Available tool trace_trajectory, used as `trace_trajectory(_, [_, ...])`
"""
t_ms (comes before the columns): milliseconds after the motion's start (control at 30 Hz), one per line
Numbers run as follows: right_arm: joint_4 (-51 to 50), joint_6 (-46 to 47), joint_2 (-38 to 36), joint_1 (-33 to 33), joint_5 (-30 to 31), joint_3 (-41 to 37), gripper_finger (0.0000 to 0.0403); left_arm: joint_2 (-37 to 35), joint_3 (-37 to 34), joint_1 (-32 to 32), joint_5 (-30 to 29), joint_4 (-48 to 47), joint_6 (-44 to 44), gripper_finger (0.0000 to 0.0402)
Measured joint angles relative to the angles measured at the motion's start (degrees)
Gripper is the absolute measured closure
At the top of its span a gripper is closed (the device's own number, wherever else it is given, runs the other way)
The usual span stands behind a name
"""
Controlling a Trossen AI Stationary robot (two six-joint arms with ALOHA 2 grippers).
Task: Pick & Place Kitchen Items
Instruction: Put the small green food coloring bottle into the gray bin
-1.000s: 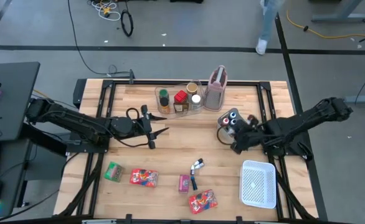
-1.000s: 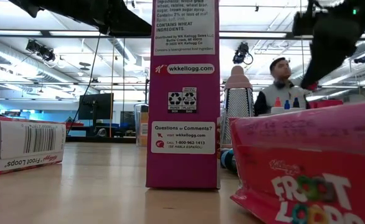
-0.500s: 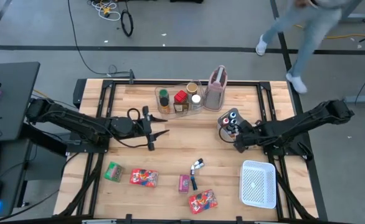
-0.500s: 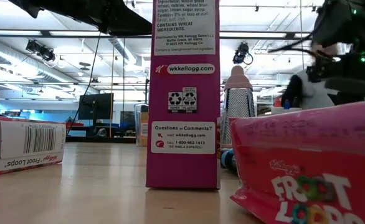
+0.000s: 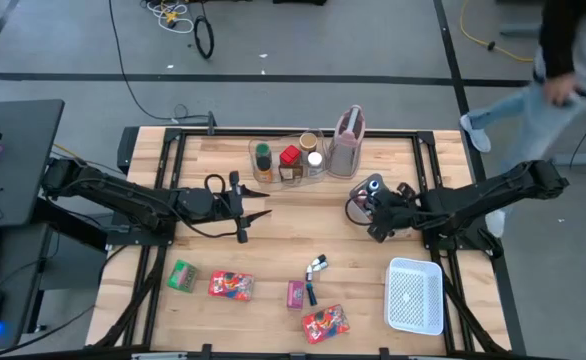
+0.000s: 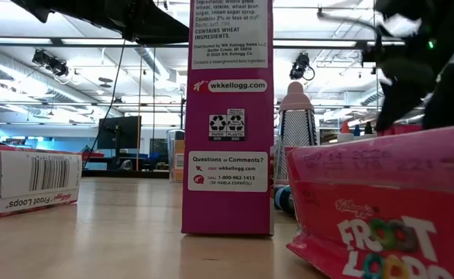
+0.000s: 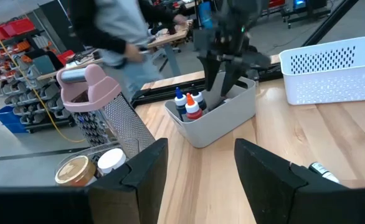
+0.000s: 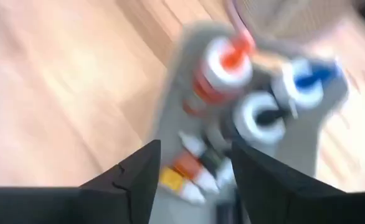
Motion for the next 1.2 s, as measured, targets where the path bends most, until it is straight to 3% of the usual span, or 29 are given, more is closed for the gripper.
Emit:
trace_trajectory(133, [6.27,-8.3,-0.02,0.11,-0.34,3.62,0.0195,0.0,0.0,0.0,0.0,0.0,-0.04,0.0207])
trace_trajectory(233, [20.44,-15.54,0.09,0.11,-2.56,2.72,0.0195,0.0,0.0,0.0,0.0,0.0,-0.08,0.0207])
trace_trajectory(400, [51.32,-30.38,3.97,0.22,-17.34,-4.07,0.0195,0.0,0.0,0.0,0.0,0.0,-0.13,0.0207])
trace_trajectory(533, [68.59,-32.36,10.39,0.21,-23.79,-9.46,0.0195,0.0,0.0,0.0,0.0,-0.02,-0.14,0.0207])
trace_trajectory(700, [76.09,-30.25,20.5,0.95,-29.24,-11.05,0.0195,0.0,0.0,0.0,-0.01,0.01,-0.05,0.0207])
trace_trajectory(867, [81.1,-30.56,29.53,2.78,-30.75,-9.67,0.0195,0.0,0.0,0.0,-0.02,0.0,0.17,0.0207])
trace_trajectory(1200, [82.47,-35.58,38.38,4.04,-30.6,-8.25,0.0213,0.0,0.0,0.0,-0.02,0.01,0.0,0.0207])
